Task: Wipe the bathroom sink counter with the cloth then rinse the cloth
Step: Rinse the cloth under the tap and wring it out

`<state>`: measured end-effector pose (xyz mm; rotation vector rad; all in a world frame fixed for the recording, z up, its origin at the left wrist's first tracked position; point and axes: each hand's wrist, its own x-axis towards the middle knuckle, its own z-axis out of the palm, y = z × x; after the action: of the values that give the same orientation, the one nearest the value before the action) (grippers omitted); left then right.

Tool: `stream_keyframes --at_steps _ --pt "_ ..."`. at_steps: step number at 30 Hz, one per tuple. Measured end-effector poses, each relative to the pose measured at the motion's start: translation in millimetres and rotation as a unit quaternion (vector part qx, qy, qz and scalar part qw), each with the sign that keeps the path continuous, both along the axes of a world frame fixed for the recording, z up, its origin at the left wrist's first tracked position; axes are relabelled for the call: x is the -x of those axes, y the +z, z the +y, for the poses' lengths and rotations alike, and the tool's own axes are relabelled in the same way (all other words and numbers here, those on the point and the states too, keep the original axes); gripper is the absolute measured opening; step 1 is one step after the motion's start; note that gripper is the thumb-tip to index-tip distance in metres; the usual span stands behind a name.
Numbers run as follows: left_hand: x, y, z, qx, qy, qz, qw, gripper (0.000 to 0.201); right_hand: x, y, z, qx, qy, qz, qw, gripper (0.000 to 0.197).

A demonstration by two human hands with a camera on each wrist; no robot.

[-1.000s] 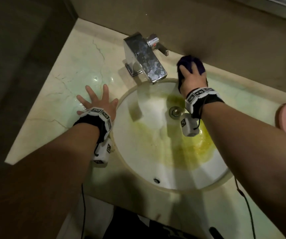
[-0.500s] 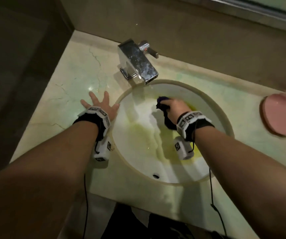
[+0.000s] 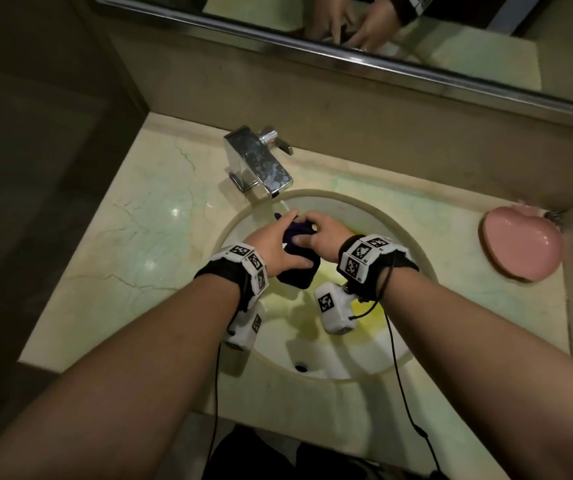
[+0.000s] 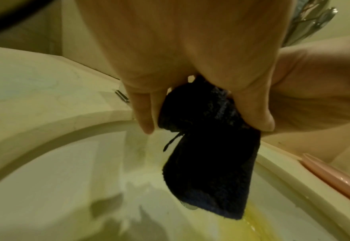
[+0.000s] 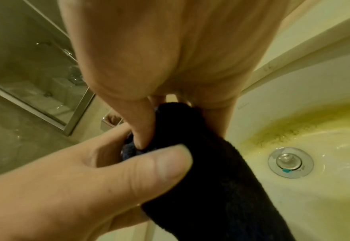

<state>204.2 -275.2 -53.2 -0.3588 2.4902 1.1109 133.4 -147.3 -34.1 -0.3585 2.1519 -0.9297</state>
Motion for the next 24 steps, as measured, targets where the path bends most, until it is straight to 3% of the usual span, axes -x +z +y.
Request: stream_keyframes --at_steps 6,10,13,18,24 --pt "-4.9 -5.8 -0.3 -0.07 0.085 0.034 0.993 0.076 -1.9 -4.6 -3.7 0.066 -0.037 -0.028 0.997 0.028" --pt "-2.1 -5.5 -2.6 -0.078 0.149 0.039 0.985 0.055 0.6 -6.5 -10.4 0.064 -0.051 -0.043 0.996 0.023" --pt "-0.9 -6.5 -6.6 -0.077 0.205 0.038 0.975 0.041 6.6 -9.1 -15.7 0.066 -0.063 -0.053 0.994 0.03" --pt "-1.9 -11.5 -14.1 -0.054 0.251 0.032 0.966 0.045 44.7 -4.0 -22.6 0.003 -0.107 0.129 0.986 0.03" --pt "3.2 -12.6 -16.6 -0.033 0.268 0.026 0.962 0.046 82.0 16.3 -48.8 0.032 -0.106 0.193 0.975 0.041"
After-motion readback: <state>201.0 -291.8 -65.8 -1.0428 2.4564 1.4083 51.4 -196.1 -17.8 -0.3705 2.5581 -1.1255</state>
